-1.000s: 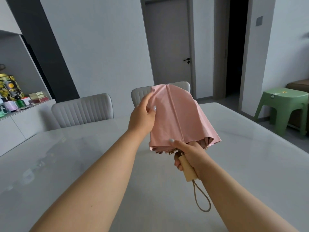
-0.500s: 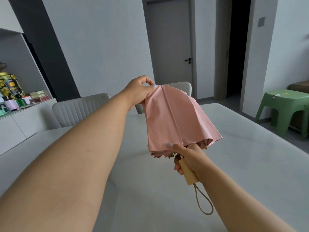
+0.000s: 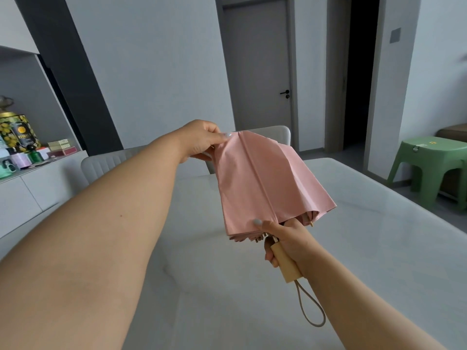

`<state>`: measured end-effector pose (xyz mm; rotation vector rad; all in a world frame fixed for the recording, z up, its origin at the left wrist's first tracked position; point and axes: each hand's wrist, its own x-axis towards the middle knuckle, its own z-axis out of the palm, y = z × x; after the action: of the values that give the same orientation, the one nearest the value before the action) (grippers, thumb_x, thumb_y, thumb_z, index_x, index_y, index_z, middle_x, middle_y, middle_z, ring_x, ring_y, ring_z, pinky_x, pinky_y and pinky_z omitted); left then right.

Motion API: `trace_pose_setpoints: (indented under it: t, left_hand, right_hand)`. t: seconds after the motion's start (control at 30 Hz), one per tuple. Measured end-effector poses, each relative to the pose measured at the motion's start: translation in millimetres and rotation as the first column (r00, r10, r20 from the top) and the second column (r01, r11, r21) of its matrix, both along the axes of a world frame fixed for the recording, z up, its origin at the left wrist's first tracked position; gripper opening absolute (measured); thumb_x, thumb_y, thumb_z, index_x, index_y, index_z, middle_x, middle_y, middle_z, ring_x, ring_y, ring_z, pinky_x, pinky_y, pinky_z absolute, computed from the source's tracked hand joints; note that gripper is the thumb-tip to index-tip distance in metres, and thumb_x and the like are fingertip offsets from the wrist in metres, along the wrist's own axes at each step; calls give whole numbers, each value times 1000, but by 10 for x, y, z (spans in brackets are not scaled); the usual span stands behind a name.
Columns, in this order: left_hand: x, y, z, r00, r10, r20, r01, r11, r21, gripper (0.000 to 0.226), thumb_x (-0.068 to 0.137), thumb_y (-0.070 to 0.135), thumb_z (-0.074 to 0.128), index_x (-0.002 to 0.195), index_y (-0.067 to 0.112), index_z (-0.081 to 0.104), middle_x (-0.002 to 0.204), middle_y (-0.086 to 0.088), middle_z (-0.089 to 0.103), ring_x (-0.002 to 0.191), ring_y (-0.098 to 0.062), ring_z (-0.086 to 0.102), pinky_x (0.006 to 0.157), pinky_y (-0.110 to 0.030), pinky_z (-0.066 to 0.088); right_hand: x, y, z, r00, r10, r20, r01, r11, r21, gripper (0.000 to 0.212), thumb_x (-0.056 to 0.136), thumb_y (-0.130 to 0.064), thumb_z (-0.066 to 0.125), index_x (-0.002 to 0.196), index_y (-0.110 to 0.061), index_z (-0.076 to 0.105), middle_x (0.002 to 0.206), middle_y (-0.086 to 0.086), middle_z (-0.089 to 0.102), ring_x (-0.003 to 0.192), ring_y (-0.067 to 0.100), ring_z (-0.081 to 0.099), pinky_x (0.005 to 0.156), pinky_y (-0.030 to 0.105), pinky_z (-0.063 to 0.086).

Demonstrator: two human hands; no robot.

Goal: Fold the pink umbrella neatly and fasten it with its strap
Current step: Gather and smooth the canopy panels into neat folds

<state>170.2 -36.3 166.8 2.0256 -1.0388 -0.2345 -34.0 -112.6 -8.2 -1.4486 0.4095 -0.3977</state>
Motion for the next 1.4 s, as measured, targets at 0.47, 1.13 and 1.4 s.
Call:
trace_pose_setpoints:
  t: [0.47, 1.13, 1.4]
  left_hand:
    - [-39, 2, -190, 913, 70, -401, -225, 907, -356, 32, 91, 42, 64, 93, 11, 57, 79, -7, 70, 66, -17, 68, 60, -26, 56]
    - [-747, -419, -1005, 918, 301, 257, -339, 933, 117, 66, 103, 47, 20, 156, 14, -3, 165, -6, 1, 150, -31, 4, 121, -48, 9]
    - [-637, -383, -1091, 805, 50, -591, -278, 912, -301, 89, 77, 66, 59, 150, 32, 22, 132, -5, 58, 108, -29, 62, 94, -51, 52]
  right_hand:
    - [-11, 8, 5, 1000, -2, -2, 2, 999, 39, 44, 86, -28, 68, 101, 13, 62, 50, 15, 55, 35, 19, 49, 42, 25, 44]
    - [28, 87, 52, 993, -112, -46, 109, 993, -52, 32, 86, -24, 68, 101, 2, 57, 44, 6, 58, 36, 20, 54, 41, 26, 45]
    - [-3, 101, 118, 997, -55, -54, 51, 996, -73, 27, 87, -21, 62, 94, 4, 60, 47, 12, 57, 35, 20, 51, 44, 26, 44]
